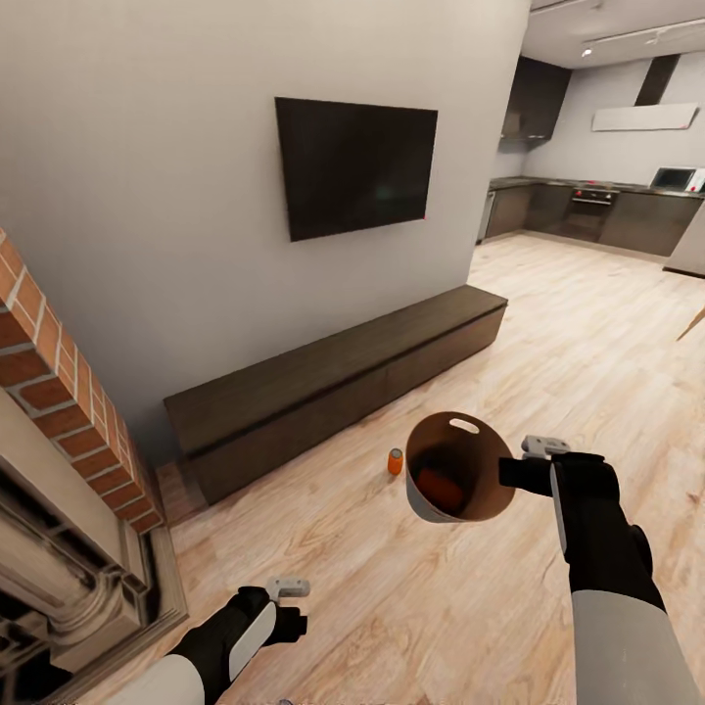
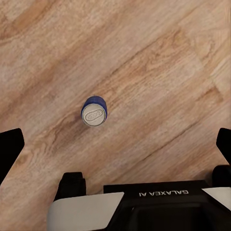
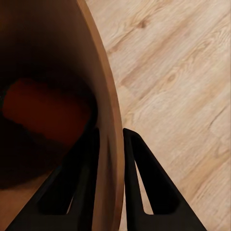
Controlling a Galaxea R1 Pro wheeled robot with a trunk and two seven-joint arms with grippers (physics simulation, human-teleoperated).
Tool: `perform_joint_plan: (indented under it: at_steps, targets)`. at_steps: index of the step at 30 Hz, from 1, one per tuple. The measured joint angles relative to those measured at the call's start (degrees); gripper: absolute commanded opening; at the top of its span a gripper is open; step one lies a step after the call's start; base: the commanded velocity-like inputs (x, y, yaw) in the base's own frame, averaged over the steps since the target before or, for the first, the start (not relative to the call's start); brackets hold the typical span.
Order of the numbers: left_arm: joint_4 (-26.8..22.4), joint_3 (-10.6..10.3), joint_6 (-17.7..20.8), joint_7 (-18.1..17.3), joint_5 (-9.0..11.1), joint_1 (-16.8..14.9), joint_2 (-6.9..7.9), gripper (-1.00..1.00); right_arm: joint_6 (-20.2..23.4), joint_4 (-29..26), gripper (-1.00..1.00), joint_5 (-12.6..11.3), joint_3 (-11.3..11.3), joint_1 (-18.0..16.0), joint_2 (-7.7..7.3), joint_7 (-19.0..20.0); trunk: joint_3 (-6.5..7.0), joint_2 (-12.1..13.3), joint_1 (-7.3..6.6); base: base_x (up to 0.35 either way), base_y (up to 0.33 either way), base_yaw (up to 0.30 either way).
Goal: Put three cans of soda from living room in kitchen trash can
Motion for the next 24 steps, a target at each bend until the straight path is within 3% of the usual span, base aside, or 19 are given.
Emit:
perform_joint_plan:
  at_steps: [24]
  targets:
    - [0.00, 0.00, 0.05, 0.14, 0.07, 0.07, -0.09, 1.00, -0.04, 0.00, -1.00, 0.20, -0.08, -0.03, -0.07, -0.02, -2.16, 0.00, 0.00, 0.000, 0.000, 0.000]
